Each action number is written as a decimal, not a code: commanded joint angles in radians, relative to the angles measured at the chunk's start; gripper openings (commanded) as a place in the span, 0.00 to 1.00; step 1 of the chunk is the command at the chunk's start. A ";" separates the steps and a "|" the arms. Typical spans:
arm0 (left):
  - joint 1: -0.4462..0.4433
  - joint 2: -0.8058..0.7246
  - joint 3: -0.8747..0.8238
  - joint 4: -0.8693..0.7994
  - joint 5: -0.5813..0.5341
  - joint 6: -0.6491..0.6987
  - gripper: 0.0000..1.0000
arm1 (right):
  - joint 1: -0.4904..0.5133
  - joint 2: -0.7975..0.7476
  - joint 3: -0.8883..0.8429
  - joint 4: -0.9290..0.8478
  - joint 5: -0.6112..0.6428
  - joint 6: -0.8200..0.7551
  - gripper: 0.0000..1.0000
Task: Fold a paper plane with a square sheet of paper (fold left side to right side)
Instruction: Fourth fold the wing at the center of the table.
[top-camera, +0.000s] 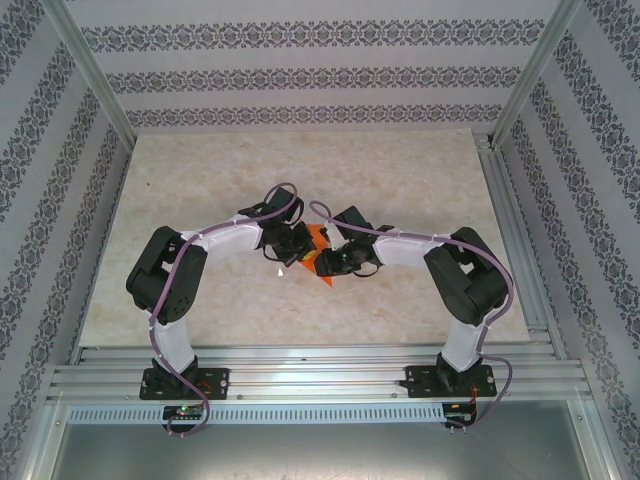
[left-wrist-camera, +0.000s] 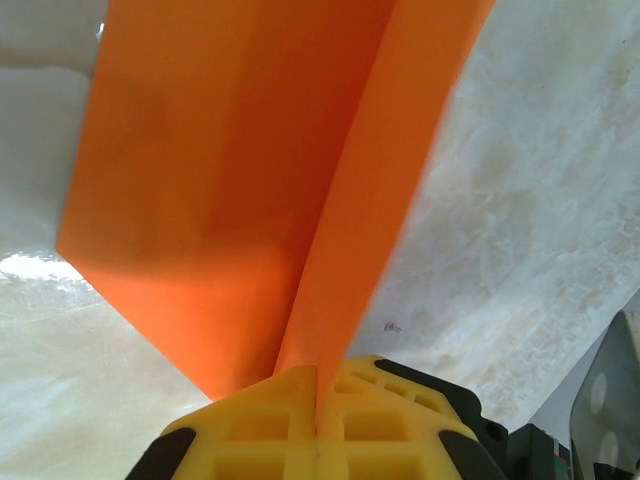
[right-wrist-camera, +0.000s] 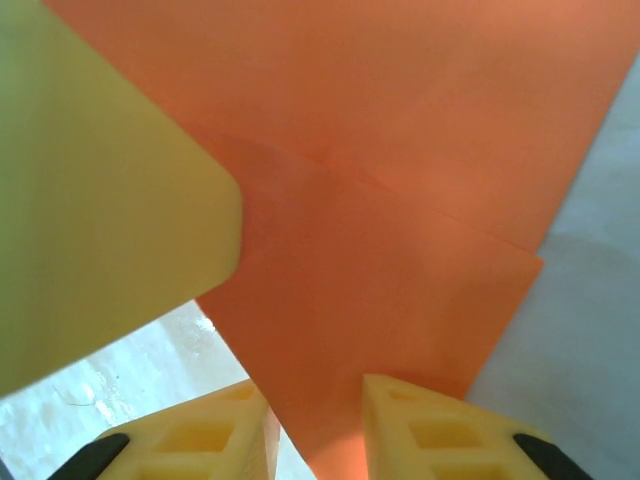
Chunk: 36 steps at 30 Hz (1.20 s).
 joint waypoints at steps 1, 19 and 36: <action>-0.008 0.003 0.024 -0.019 0.002 -0.006 0.00 | 0.004 0.027 0.024 0.035 0.030 0.005 0.22; 0.104 -0.199 -0.108 -0.025 -0.036 0.182 0.48 | -0.042 0.024 -0.019 0.089 -0.071 0.028 0.07; 0.109 0.082 -0.117 0.401 0.123 0.069 0.00 | -0.047 0.028 -0.025 0.095 -0.093 0.035 0.07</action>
